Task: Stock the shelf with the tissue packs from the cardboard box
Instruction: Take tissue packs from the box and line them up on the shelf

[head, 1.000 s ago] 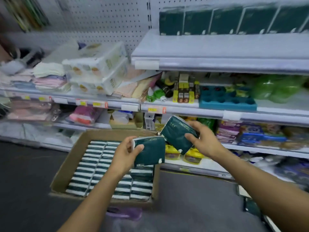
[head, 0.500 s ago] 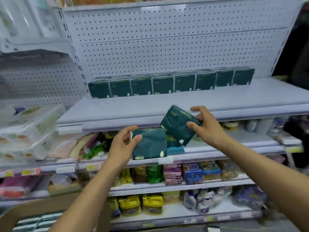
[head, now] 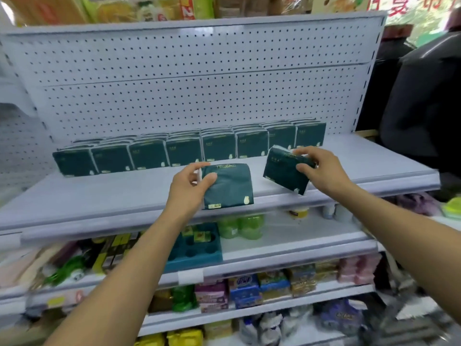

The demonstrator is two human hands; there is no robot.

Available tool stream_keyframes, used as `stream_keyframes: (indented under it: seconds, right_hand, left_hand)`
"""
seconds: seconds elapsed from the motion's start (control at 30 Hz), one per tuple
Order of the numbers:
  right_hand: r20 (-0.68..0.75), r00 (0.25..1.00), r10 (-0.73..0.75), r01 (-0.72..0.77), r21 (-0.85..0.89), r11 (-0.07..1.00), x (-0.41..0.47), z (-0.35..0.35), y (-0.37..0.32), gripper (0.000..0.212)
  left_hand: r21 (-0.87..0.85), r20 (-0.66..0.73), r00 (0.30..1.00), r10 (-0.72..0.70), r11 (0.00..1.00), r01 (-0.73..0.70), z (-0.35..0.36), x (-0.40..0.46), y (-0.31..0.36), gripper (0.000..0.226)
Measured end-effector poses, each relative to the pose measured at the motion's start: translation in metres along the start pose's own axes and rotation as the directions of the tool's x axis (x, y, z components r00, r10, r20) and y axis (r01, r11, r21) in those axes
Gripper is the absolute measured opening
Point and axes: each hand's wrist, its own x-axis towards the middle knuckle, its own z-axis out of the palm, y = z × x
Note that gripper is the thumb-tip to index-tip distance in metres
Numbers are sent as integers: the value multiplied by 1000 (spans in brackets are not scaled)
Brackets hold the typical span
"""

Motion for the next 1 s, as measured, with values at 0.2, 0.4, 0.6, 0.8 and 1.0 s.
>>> stream_keyframes:
  seconds: [0.2, 0.4, 0.6, 0.8, 1.0]
  right_hand:
    - [15, 998, -57, 59, -205, 977, 31, 12, 25, 47]
    - [12, 998, -69, 70, -229, 971, 83, 14, 58, 52]
    - [31, 998, -58, 65, -311, 948, 134, 13, 93, 47]
    - [27, 996, -88, 92, -318, 944, 179, 28, 115, 47]
    - [74, 984, -161, 177, -335, 925, 212, 42, 128, 45]
  left_hand:
    - [-35, 15, 1000, 3, 999, -3, 37, 48, -7, 22]
    - [-59, 76, 997, 6, 998, -1, 64, 113, -18, 22]
    - [-135, 228, 973, -34, 989, 66, 100, 160, -28, 25]
    - [-183, 279, 958, -60, 977, 114, 126, 187, -36, 25]
    - [-202, 255, 962, -97, 968, 151, 129, 194, -40, 26]
